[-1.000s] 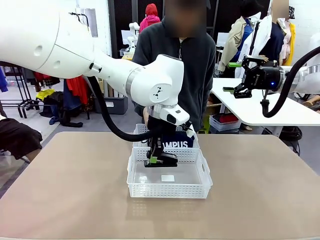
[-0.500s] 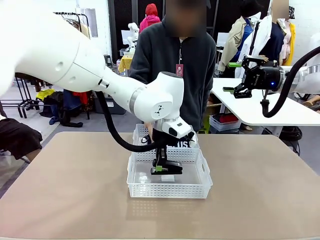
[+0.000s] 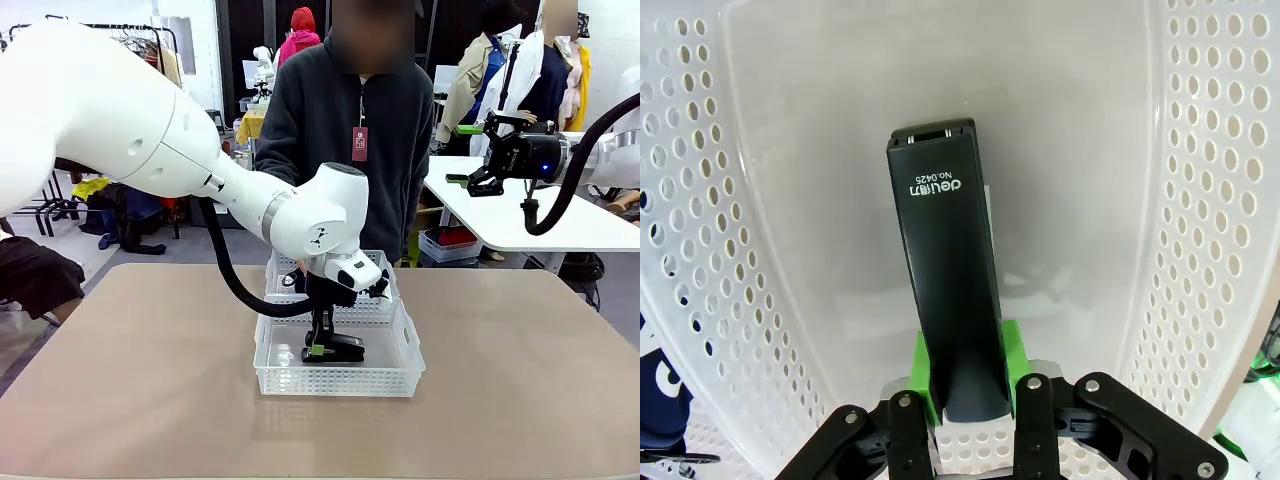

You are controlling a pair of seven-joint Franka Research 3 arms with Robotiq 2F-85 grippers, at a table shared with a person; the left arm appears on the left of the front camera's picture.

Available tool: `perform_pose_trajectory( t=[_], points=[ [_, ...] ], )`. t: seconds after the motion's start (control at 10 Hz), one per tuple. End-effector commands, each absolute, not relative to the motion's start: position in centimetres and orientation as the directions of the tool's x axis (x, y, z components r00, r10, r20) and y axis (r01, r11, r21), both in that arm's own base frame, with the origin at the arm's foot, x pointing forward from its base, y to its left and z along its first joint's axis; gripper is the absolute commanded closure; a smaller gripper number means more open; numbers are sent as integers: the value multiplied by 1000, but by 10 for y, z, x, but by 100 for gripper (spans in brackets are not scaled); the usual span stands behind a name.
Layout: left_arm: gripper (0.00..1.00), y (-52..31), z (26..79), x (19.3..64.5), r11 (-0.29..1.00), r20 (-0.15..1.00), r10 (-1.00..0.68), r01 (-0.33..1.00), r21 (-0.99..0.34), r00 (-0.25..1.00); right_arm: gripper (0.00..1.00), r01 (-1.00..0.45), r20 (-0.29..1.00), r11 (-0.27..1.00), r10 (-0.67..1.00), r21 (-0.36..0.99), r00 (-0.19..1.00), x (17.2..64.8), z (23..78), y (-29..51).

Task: Distribute items into two baskets.
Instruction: Place the picked Stapler into the Organizing basket as instructed by the person.

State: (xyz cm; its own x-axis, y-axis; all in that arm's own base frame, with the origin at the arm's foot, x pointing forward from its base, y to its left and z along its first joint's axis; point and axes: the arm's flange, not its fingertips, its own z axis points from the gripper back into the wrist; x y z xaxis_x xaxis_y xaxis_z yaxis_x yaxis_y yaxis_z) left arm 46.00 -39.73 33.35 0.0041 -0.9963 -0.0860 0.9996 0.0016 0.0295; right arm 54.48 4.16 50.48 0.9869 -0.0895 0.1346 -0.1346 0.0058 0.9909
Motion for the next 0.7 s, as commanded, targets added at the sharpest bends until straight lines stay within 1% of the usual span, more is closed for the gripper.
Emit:
perform_pose_trajectory(
  t=[0.0, 0.4, 0.5, 0.6],
  points=[
    [81, -395, 332, 458, -21, -90, -996, 1000, 22, -19, 0, -135, 134, -5, -88, 991, 987, 544, 507, 41],
    [3, -394, 345, 455, 7, -88, -996, 1000, 3, 8, 0, -135, 134, -5, -88, 991, 987, 544, 507, 41],
    [0, -394, 349, 454, 10, -83, -997, 1000, -2, 9, 0, -135, 134, -5, -88, 991, 987, 544, 507, 41],
    [0, -396, 352, 453, 11, -80, -997, 1000, 0, 11, 0, -135, 134, -5, -88, 991, 987, 544, 507, 41]
  ],
)
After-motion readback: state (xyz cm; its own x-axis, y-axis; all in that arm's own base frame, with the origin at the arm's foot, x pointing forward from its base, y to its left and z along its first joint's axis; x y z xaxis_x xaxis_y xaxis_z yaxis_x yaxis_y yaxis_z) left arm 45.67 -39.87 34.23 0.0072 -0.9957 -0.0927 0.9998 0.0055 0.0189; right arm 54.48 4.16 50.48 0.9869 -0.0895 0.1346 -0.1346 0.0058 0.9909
